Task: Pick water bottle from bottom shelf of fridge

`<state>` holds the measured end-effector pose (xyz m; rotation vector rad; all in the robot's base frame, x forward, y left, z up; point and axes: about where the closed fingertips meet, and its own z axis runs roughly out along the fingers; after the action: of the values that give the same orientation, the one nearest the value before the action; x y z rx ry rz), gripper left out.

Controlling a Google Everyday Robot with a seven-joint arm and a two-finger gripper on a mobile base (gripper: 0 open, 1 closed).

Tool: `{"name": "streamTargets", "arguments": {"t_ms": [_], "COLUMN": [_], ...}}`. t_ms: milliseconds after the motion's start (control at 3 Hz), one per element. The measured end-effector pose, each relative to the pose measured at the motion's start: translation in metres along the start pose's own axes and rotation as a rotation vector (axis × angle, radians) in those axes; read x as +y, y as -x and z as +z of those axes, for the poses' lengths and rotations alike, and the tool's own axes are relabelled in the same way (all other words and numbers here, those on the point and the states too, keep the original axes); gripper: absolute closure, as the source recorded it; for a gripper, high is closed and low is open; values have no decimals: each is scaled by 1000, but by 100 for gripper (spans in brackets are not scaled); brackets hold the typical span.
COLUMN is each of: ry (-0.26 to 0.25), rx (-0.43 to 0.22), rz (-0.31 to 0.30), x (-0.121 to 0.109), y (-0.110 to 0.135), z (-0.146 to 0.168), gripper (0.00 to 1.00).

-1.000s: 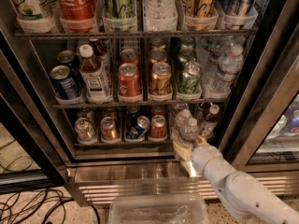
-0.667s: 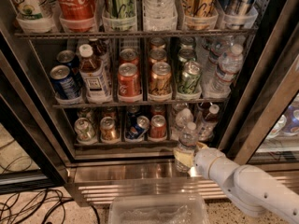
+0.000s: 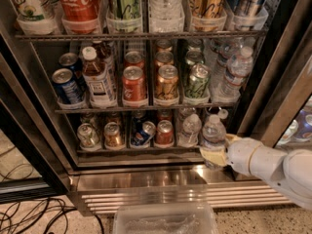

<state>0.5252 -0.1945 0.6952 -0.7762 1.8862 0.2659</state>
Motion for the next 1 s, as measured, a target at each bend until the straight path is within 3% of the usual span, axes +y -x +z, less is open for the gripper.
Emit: {"name": "streamTargets", "arguments": {"t_ms": [333,1000], "ry": [120,464], "rx": [-70,-96], "rz": [-80,-77], "x": [22,100], "y": [31,52], "z": [-18,-44], "gripper": [100,100]}}
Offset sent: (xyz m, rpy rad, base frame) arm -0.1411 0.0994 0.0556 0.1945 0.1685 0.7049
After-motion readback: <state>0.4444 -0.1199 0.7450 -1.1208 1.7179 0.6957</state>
